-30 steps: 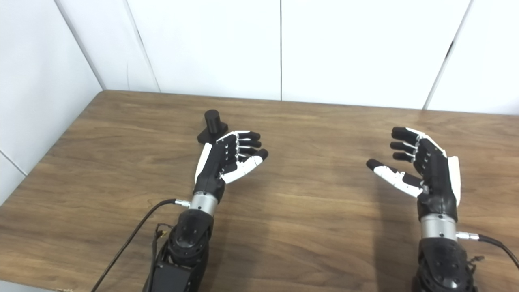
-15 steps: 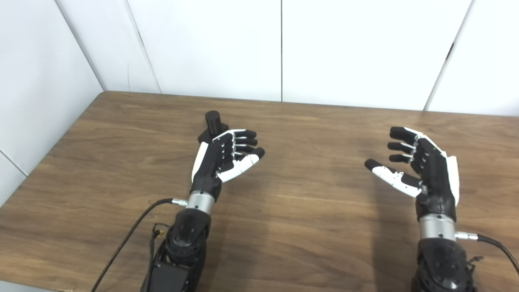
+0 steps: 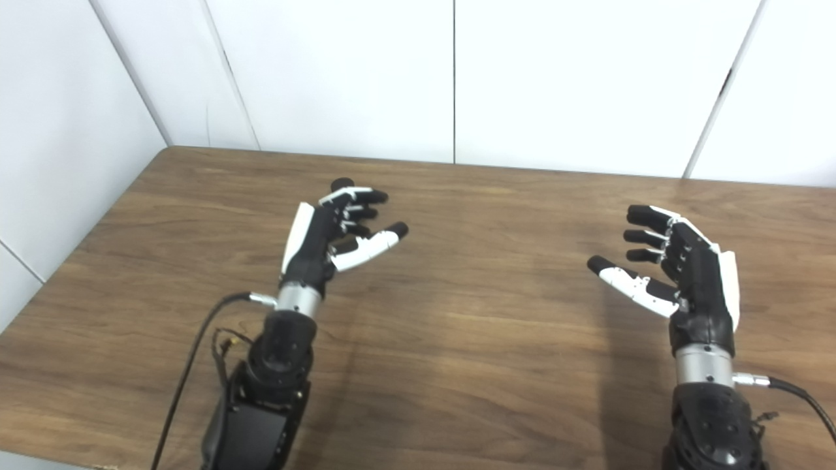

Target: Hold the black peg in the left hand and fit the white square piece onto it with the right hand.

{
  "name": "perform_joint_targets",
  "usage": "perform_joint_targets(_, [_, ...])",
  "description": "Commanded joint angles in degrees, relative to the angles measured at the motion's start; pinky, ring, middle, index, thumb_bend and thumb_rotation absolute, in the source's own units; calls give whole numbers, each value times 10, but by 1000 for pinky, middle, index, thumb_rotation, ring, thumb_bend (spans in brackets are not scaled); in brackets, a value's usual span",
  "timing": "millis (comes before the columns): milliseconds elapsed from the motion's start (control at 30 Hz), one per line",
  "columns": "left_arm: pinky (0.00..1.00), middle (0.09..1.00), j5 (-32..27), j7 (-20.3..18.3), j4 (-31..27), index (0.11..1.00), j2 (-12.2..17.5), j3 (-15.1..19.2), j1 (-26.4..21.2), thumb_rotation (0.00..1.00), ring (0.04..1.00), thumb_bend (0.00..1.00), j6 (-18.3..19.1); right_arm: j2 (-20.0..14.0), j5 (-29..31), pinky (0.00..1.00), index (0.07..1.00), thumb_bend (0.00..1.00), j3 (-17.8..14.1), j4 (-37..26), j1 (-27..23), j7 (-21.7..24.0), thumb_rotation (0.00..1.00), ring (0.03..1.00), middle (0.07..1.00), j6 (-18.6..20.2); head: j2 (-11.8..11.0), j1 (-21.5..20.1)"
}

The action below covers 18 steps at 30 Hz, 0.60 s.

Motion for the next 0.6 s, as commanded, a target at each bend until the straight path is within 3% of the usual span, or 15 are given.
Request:
perform_joint_targets(0, [626, 751, 28, -6, -30, 646, 14, -4, -32, 308, 735, 784, 18, -2, 0, 585, 680, 688, -2, -15, -22, -4, 0, 673, 720, -22, 0, 0])
perform_joint_targets(233, [659, 741, 82, -16, -42, 639, 47, -13, -58, 306, 740, 776, 47, -2, -3, 594, 687, 692, 0, -12, -26, -5, 0, 679, 723, -24, 0, -5])
perform_joint_targets(433, [559, 736, 136, -24, -30, 633, 83, -28, -83, 331, 701, 776, 56, -2, -2, 601, 679, 695, 0, -8, -27, -4, 0, 672, 719, -31, 1, -6])
perform_joint_targets(567, [551, 761, 185, -29, -17, 635, 105, -42, -99, 365, 722, 778, 63, -2, 2, 582, 677, 698, 0, -4, -27, -3, 0, 671, 722, -39, 1, -7])
